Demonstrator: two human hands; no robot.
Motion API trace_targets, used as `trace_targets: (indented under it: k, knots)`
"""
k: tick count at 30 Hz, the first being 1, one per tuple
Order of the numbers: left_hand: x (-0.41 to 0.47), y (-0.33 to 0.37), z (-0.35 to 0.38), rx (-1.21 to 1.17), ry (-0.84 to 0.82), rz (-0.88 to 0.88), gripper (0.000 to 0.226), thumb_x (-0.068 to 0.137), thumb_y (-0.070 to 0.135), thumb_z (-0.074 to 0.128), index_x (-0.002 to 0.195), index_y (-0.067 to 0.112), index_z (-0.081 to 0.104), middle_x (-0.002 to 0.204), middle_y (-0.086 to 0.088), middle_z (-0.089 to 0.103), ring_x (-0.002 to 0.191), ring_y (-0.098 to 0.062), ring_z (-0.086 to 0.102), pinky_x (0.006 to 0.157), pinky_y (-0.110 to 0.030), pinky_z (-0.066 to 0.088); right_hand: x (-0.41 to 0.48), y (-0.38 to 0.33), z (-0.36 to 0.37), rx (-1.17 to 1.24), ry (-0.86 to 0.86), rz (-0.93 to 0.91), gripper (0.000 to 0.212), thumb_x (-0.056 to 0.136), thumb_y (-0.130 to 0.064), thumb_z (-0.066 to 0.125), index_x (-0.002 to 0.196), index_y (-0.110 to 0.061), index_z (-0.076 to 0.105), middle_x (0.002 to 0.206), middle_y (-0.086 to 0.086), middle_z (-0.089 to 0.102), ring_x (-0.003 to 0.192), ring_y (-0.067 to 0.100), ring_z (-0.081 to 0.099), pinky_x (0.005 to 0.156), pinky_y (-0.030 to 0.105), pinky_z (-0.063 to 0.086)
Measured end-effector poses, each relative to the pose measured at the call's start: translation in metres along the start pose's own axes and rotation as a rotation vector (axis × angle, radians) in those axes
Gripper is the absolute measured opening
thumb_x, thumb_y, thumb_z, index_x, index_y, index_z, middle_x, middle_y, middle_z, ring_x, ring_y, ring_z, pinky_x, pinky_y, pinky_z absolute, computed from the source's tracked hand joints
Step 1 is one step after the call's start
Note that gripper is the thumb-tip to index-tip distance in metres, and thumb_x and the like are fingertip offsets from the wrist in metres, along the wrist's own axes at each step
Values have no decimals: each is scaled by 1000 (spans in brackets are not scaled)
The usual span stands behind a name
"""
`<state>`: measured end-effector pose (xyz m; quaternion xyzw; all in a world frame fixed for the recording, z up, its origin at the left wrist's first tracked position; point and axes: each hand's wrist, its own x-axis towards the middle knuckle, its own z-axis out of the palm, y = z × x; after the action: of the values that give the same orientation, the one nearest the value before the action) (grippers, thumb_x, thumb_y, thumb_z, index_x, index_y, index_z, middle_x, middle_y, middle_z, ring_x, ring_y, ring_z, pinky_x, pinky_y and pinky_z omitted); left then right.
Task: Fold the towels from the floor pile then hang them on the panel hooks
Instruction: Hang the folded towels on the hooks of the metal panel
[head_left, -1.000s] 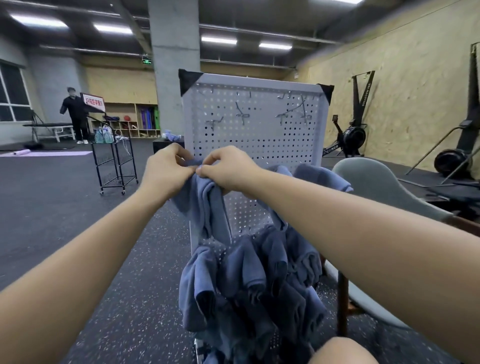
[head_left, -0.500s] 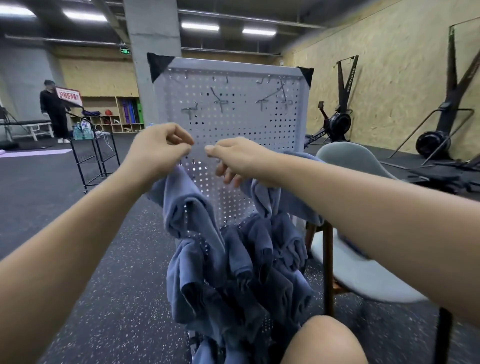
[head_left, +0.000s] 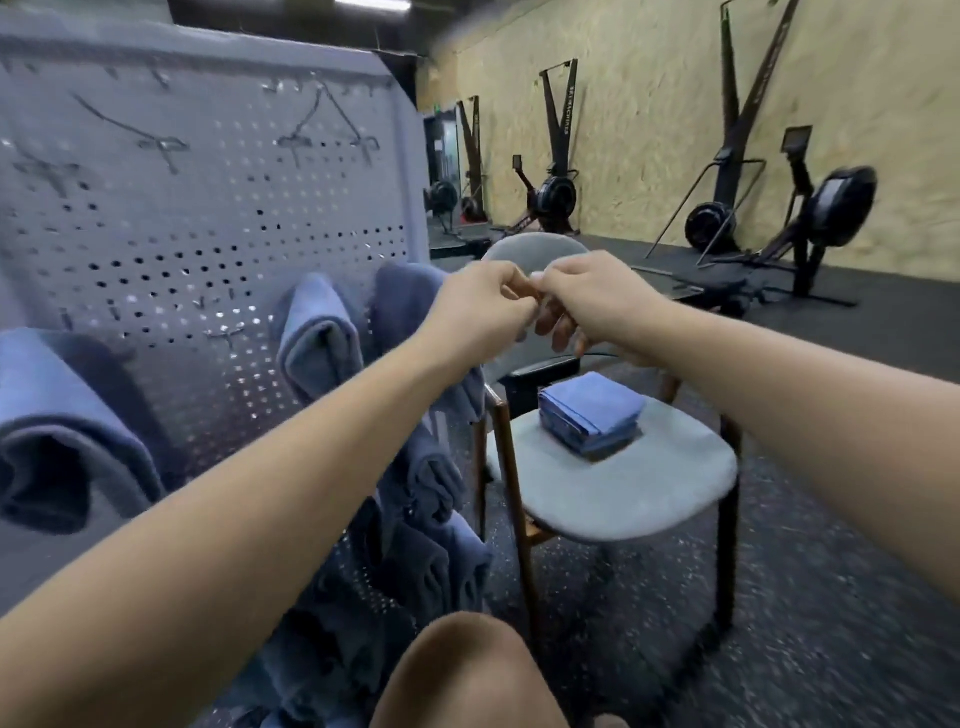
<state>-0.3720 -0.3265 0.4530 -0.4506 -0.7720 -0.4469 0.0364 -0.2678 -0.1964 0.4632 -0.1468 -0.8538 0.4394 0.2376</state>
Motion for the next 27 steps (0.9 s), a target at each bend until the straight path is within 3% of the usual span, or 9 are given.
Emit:
trace_targets:
  k: [3, 7, 11, 14, 16, 18, 22, 24, 27]
  knots:
    - [27, -3, 63, -2, -77, -26, 10, 80, 29, 63, 79, 24, 72, 76, 4, 78, 81, -16, 75, 76, -34, 63, 4, 60, -25, -17, 44, 94, 31, 109, -29, 53, 88, -12, 68, 74, 11, 73, 55, 23, 65, 46, 28, 48]
    - [66, -26, 139, -33, -150, -188, 14, 88, 17, 63, 92, 16, 76, 76, 1, 78, 58, -1, 69, 59, -23, 57, 9, 138, -48, -61, 99, 206, 26, 105, -26, 54, 94, -9, 69, 76, 12, 75, 57, 22, 68, 48, 28, 48]
    - [101, -63, 199, 0, -197, -326, 17, 86, 13, 58, 87, 19, 73, 87, -3, 79, 85, -20, 78, 74, -37, 63, 16, 207, -57, -52, 124, 297, 23, 102, -25, 56, 92, -12, 72, 80, 10, 78, 62, 23, 70, 53, 31, 52]
    - [124, -90, 233, 110, -200, -376, 20, 90, 6, 56, 91, 17, 73, 94, -4, 74, 87, -27, 67, 73, -32, 57, 25, 250, -56, -5, 143, 344, 21, 100, -23, 58, 90, -12, 73, 76, 7, 77, 63, 20, 69, 56, 33, 54]
    - [136, -106, 252, 210, -214, -404, 20, 89, 3, 54, 92, 13, 71, 93, -13, 71, 88, -34, 64, 76, -36, 56, 30, 272, -53, 25, 155, 368, 20, 98, -21, 59, 89, -11, 74, 77, 7, 77, 63, 20, 68, 56, 33, 54]
    - [149, -125, 271, 303, -237, -463, 27, 87, 7, 55, 107, 1, 73, 108, -26, 73, 105, -43, 69, 86, -45, 58, 33, 290, -50, 63, 152, 389, 20, 99, -19, 58, 92, -6, 72, 79, 9, 75, 65, 20, 65, 57, 33, 52]
    - [160, -149, 296, 395, -250, -657, 63, 94, 21, 58, 153, 9, 41, 146, -16, 57, 136, -37, 55, 113, -51, 48, 33, 313, -45, 98, 118, 409, 24, 105, -19, 56, 100, 1, 69, 79, 5, 72, 68, 18, 65, 58, 32, 51]
    - [162, -152, 300, 403, -228, -682, 64, 96, 23, 57, 156, 11, 38, 149, -13, 54, 138, -36, 51, 117, -48, 42, 32, 318, -45, 93, 113, 409, 23, 106, -20, 56, 98, -3, 70, 81, 5, 74, 69, 17, 67, 57, 30, 52]
    - [172, -166, 304, 423, -210, -702, 51, 88, 24, 65, 137, 11, 58, 141, -13, 62, 132, -35, 57, 113, -49, 47, 31, 319, -47, 89, 129, 409, 21, 105, -19, 57, 97, -5, 70, 82, 6, 75, 68, 16, 67, 57, 29, 52]
